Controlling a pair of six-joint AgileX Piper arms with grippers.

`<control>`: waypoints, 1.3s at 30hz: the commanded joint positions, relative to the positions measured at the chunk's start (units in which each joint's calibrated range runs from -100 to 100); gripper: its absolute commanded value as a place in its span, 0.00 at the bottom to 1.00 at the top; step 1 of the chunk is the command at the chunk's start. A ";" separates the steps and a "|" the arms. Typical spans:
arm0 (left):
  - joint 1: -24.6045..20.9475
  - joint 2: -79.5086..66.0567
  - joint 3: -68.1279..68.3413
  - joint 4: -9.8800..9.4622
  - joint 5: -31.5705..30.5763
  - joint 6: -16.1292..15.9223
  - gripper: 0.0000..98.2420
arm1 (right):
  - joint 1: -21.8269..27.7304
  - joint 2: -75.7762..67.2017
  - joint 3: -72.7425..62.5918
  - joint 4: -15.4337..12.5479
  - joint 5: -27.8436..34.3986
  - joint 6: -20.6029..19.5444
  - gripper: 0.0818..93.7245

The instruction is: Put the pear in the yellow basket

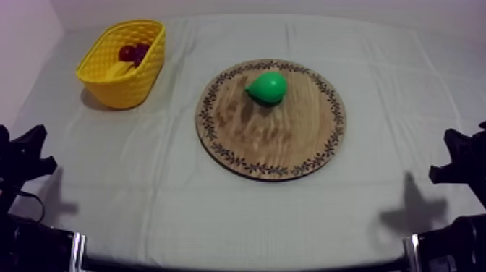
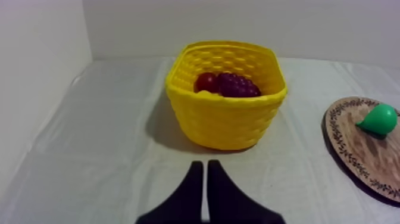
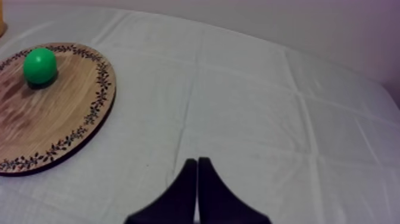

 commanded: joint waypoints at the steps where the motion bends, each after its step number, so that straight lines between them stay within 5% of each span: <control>1: 0.01 0.00 -0.02 -0.01 -0.32 0.29 0.00 | -0.01 -0.05 0.05 0.02 -0.03 0.01 0.00; 16: 0.13 0.00 -0.23 0.11 1.13 -1.58 0.00 | -0.01 -0.05 0.05 0.02 -0.03 0.01 0.00; 27: 6.26 10.89 -12.19 -8.29 5.59 4.33 0.00 | -0.01 -0.05 0.05 0.02 -0.03 0.01 0.00; 33: 10.77 27.45 -25.29 -14.75 5.68 10.88 0.00 | -0.01 -0.05 0.05 0.02 -0.03 0.01 0.00; 39: 12.77 43.59 -44.85 -16.18 7.09 13.56 0.00 | -0.01 -0.05 0.05 0.02 -0.03 0.01 0.00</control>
